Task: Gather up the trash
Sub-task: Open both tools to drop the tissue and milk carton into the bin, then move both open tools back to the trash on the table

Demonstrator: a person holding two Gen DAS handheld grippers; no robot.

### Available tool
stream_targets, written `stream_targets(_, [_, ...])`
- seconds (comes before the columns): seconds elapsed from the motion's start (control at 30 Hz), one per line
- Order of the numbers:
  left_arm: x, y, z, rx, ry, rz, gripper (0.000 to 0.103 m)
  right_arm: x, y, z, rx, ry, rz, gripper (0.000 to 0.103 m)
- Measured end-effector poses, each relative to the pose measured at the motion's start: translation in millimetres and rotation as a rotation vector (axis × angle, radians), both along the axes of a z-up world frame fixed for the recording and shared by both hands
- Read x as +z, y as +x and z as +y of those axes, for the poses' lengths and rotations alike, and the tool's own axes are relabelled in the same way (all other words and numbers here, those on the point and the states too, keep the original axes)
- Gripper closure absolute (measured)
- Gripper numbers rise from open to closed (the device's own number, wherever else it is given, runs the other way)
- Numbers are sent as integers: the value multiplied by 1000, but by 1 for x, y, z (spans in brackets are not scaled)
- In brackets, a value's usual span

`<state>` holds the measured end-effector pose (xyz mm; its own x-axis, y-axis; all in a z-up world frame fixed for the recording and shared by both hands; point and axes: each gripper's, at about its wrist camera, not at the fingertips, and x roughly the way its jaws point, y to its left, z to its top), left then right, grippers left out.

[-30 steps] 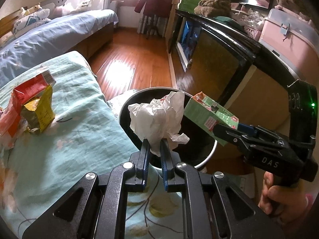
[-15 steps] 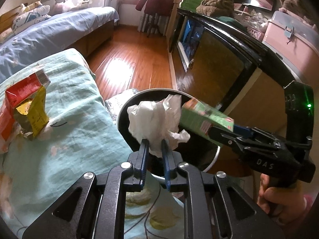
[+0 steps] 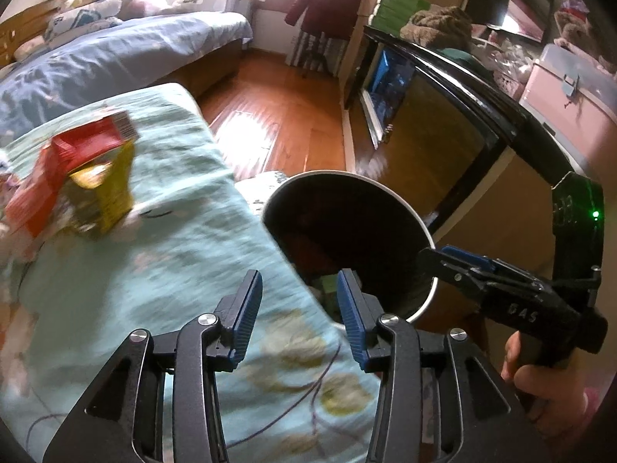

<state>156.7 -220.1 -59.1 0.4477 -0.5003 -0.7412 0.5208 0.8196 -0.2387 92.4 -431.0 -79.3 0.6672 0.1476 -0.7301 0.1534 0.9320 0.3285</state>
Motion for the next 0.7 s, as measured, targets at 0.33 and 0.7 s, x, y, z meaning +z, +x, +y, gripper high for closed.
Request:
stream_targets(0.33, [1, -10, 59, 126, -39, 12, 61, 12, 6, 47, 93, 30, -28, 34])
stream_targets(0.7, [-3, -19, 121, 253, -62, 8, 61, 13, 17, 100, 187, 43, -27, 28])
